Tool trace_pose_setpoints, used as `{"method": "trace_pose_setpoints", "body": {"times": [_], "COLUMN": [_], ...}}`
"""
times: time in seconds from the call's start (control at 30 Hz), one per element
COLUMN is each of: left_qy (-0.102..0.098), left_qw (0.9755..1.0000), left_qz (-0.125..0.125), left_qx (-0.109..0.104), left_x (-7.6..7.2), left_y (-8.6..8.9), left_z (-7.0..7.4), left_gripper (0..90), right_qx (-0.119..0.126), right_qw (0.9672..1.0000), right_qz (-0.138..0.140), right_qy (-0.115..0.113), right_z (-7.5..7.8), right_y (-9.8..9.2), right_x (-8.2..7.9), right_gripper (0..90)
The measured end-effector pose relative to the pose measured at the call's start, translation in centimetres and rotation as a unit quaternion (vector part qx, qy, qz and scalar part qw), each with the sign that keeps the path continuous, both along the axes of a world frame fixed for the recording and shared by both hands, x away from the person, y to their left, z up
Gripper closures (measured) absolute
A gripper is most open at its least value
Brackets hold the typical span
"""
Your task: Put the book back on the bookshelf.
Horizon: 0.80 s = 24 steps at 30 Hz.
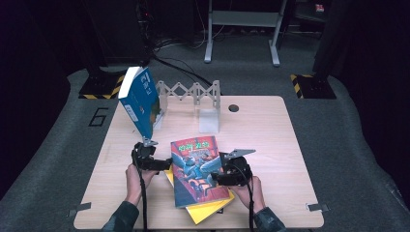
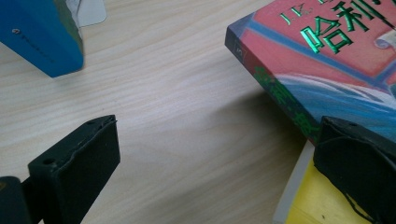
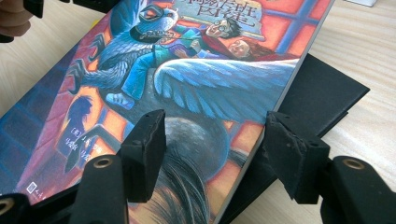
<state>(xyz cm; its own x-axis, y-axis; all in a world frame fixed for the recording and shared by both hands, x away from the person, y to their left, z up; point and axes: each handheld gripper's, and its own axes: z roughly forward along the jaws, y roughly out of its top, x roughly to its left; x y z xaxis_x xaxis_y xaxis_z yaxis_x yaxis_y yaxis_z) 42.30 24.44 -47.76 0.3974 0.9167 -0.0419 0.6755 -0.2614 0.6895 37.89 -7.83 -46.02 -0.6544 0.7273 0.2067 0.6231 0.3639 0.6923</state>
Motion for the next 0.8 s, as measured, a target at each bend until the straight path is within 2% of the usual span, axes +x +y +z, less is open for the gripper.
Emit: {"method": "trace_pose_setpoints", "body": {"times": [0.27,0.4,0.43,0.47,0.53,0.6,0.67,0.7,0.73,0.8], "left_qy": [0.005,0.006,0.008,0.007,0.003,0.002,-0.001,-0.003,-0.002,-0.005], "left_qw": [1.0000,0.9999,0.9999,0.9999,0.9999,0.9999,0.9999,0.9998,0.9997,0.9995], "left_qz": [0.002,0.001,0.000,0.000,0.002,0.000,0.000,0.001,-0.001,-0.004], "left_qx": [0.000,-0.008,-0.010,-0.010,-0.012,-0.011,-0.016,-0.022,-0.026,-0.032], "left_x": [0.5,0.5,0.4,0.3,0.1,-0.1,-0.2,-0.2,-0.2,-0.1], "left_y": [0.2,0.3,0.3,0.3,0.3,0.5,0.6,0.6,0.6,0.5], "left_z": [0.0,-0.1,-0.1,-0.1,0.0,0.3,0.6,0.8,1.0,1.4], "left_gripper": [0.2,0.0,0.0,0.0,0.0,0.0,0.0,0.0,0.0,0.0], "right_qx": [0.005,0.007,0.010,0.009,-0.001,-0.003,-0.005,-0.003,-0.001,0.002], "right_qw": [0.9999,0.9999,0.9998,0.9999,1.0000,1.0000,1.0000,0.9998,1.0000,0.9998], "right_qz": [-0.008,-0.006,-0.007,-0.001,-0.005,-0.003,-0.004,-0.007,-0.004,-0.005], "right_qy": [0.006,0.011,0.015,0.006,0.008,0.002,0.007,0.016,0.009,0.019], "right_z": [0.0,0.0,0.0,-0.1,-0.1,0.0,0.0,0.0,-0.1,-0.1], "right_y": [0.2,0.0,0.0,0.0,0.1,0.2,0.2,0.2,0.2,0.3], "right_x": [-0.2,0.0,0.0,0.3,0.5,0.8,1.2,1.2,1.5,1.6], "right_gripper": [38.4,39.5,38.3,36.3,32.6,31.8,30.8,30.6,30.5,30.4]}}
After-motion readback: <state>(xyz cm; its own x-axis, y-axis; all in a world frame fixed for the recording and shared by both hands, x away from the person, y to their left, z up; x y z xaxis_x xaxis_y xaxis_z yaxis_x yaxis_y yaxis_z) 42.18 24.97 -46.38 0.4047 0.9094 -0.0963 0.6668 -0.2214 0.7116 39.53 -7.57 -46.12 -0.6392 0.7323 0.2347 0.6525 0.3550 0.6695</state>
